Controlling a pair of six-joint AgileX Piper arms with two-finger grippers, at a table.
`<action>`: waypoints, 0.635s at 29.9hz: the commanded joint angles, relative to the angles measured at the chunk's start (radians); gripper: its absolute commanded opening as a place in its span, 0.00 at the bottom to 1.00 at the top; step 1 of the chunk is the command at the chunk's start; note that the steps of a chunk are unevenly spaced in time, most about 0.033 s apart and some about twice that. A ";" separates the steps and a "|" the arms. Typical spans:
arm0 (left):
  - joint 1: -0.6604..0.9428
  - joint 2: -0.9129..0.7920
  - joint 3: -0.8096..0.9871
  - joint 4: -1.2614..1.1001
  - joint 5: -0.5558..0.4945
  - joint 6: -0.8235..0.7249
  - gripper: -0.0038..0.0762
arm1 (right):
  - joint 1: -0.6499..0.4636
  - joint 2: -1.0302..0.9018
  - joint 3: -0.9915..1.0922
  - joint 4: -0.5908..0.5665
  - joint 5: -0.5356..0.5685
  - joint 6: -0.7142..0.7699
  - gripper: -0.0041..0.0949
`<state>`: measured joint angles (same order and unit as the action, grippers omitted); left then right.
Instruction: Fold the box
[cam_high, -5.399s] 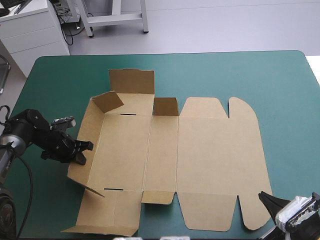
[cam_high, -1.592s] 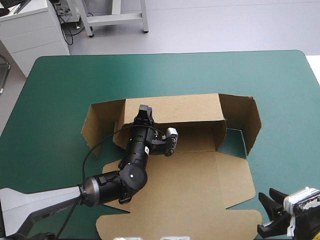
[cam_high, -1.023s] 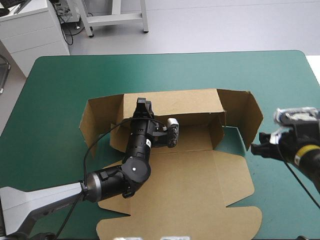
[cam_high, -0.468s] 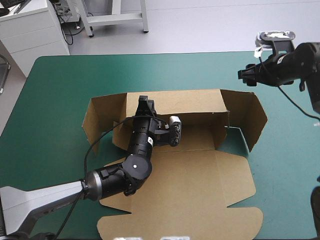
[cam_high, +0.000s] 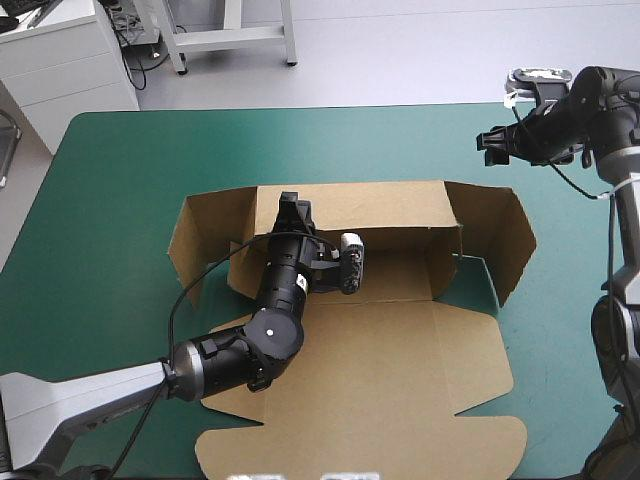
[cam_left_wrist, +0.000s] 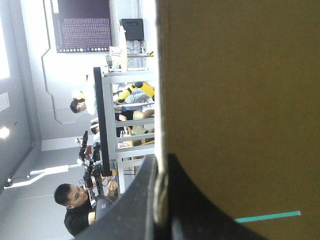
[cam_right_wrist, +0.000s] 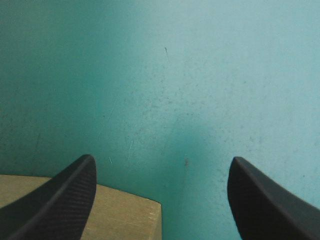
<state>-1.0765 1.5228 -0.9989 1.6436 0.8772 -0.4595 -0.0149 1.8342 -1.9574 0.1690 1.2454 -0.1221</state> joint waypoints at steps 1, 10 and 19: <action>-0.003 -0.038 -0.034 0.067 0.042 -0.007 0.01 | -0.008 -0.053 -0.022 0.001 0.002 -0.046 0.72; -0.003 -0.038 -0.034 0.067 0.042 -0.007 0.01 | -0.008 -0.063 0.132 0.003 0.002 -0.081 0.72; -0.003 -0.038 -0.034 0.067 0.042 -0.007 0.01 | -0.009 -0.150 0.264 0.061 0.002 -0.130 0.72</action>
<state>-1.0765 1.5228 -0.9989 1.6436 0.8761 -0.4595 -0.0149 1.7704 -1.7089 0.1897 1.2381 -0.2210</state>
